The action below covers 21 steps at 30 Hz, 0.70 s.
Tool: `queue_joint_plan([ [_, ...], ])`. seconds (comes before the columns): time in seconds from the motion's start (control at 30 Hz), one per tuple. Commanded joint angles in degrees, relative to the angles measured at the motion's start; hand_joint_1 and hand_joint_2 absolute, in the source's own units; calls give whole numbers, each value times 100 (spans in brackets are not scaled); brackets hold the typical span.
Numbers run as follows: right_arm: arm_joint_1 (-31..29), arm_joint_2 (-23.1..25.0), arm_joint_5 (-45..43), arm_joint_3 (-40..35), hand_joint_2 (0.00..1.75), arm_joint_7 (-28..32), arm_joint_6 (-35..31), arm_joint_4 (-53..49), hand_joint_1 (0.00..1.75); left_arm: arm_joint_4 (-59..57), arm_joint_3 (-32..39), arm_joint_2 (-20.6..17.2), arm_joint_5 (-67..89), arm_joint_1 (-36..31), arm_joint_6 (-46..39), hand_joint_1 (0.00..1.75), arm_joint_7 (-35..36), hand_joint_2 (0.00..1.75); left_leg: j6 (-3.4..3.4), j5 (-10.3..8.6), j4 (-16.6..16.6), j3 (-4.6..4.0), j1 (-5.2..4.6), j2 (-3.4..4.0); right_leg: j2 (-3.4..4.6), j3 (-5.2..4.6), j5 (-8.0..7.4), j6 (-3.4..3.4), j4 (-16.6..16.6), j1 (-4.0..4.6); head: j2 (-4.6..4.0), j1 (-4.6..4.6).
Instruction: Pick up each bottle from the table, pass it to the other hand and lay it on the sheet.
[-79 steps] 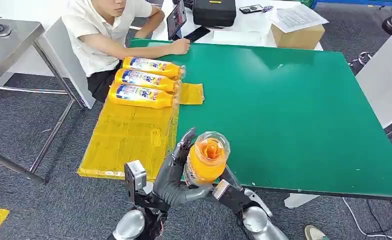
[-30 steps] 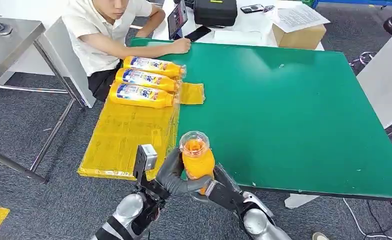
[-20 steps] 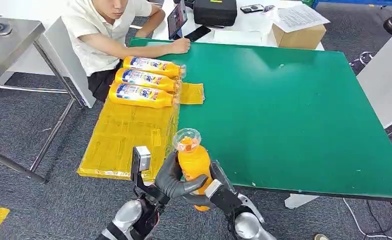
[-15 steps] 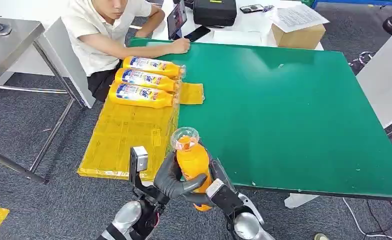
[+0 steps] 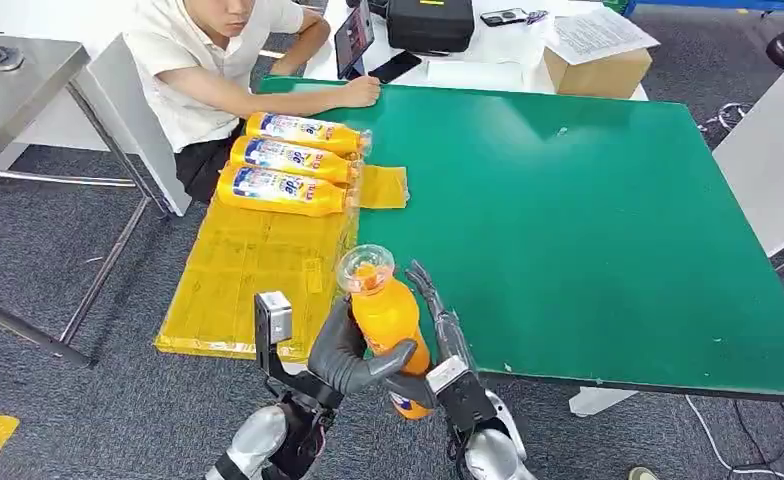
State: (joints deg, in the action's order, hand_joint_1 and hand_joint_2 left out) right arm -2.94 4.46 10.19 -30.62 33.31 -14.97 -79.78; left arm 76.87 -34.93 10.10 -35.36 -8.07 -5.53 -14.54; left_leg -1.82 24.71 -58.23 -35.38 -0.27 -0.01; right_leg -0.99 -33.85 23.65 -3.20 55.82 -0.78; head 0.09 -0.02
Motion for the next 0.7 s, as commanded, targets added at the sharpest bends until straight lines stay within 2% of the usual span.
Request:
queue_joint_plan([
  [0.03, -152, 58, -92, 188, 0, 27, -30, -117, 0, -145, -32, -168, 9, -10, -55, 175, 32, 175, 10, 9, 3, 24, 2, 14, 20, 18, 4, 11, -1, 1, 0, 2],
  [0.23, -149, 49, -148, 217, 0, 82, -154, -109, 0, -68, -5, -168, -3, 15, -213, 175, -63, 175, 10, 7, 6, 22, 1, 12, 19, 17, 3, 10, -3, 1, 0, 0],
  [0.3, -102, 79, -173, 321, 0, 182, -360, -213, 0, 46, 77, -158, 216, 5, -612, 175, -271, 175, 9, 8, 3, 20, 0, 13, 19, 14, 4, 10, 1, 0, 0, 0],
  [0.4, 175, 221, -256, 639, 0, 327, -1087, -620, 0, 12, 248, -66, 1618, -224, -2418, 175, -1032, 175, 15, 14, 3, 33, 2, 10, 19, 27, 12, 16, 3, 1, 0, 0],
  [0.57, 272, 278, -477, 792, 0, 259, -1160, -611, 0, 138, 601, -251, 1613, -199, -2567, 175, -1020, 175, 8, 2, 5, 16, 1, 1, 1, 10, 5, 8, -1, 1, 0, 0],
  [0.6, 258, 316, -512, 817, 0, 353, -1134, -565, 0, -138, 454, -468, 2479, -420, -3099, 175, -937, 175, 12, 8, 4, 29, 5, 2, 6, 25, 9, 13, -1, 4, 0, 0],
  [0.63, 236, 358, -512, 851, 0, 400, -1127, -540, 0, -380, 578, -509, 2997, -560, -3322, 175, -978, 175, 15, 11, 7, 40, 5, 10, 17, 32, 9, 15, -5, 4, 0, -2],
  [0.7, 169, 464, -497, 942, 0, 476, -1168, -550, 0, -1053, 1147, -403, 3882, -858, -3357, 175, -914, 175, 14, 3, 8, 32, 5, 11, 12, 24, 3, 14, -4, 4, 0, 0],
])
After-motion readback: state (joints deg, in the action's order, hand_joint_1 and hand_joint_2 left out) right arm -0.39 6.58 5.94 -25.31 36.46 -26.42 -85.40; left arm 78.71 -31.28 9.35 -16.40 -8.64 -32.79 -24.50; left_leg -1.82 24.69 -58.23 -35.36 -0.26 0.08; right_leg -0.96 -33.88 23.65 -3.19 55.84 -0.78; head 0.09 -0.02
